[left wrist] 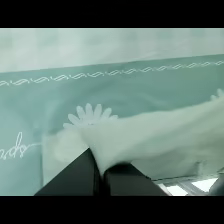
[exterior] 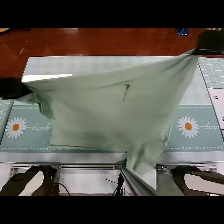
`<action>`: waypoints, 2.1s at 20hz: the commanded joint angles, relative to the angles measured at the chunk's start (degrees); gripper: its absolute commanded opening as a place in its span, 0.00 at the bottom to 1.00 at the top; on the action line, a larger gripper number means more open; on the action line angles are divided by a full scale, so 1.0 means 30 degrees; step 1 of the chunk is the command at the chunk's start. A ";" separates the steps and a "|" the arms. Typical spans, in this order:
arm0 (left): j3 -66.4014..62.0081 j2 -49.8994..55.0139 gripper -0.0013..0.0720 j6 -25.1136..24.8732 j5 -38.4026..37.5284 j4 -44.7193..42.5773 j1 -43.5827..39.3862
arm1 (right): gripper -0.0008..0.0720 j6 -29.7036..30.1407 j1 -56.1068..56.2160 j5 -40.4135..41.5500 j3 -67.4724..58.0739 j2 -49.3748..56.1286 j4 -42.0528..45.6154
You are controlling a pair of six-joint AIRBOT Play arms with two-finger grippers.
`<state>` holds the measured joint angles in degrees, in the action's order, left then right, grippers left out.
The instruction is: Fold the shirts.
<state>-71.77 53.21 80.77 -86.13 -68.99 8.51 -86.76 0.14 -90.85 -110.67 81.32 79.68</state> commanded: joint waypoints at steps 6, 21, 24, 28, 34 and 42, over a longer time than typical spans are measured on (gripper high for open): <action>0.1173 0.8517 0.06 -0.2280 0.9719 0.2463 -0.0131 | 0.05 -0.1821 0.0765 1.0615 -0.0007 0.6696 -0.0437; -0.1596 0.8422 0.82 0.0306 -0.1158 -0.1413 0.4969 | 0.62 0.1843 -0.2579 -0.2419 -0.0474 0.3759 0.2608; 0.2382 0.6739 0.82 0.0240 -0.1384 -0.0998 0.6062 | 0.67 0.2397 -0.5005 -0.2331 0.1712 0.2608 -0.0138; 0.8648 0.5756 0.82 -0.1785 -0.0692 0.0226 0.6324 | 0.69 0.4204 -0.7439 -0.1071 0.6594 0.1603 -0.5442; 1.2291 0.5785 0.82 -0.2637 0.2710 0.0838 0.6324 | 0.69 0.5508 -0.8342 0.1348 1.0754 0.1384 -0.6696; 1.4149 0.7133 0.82 -0.2761 0.5042 0.3162 0.5377 | 0.69 0.5523 -0.8342 0.2863 1.1220 0.1384 -0.7694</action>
<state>-31.55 72.93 72.97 -78.17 -60.88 26.30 -70.41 -24.80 -83.44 -77.52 85.52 58.30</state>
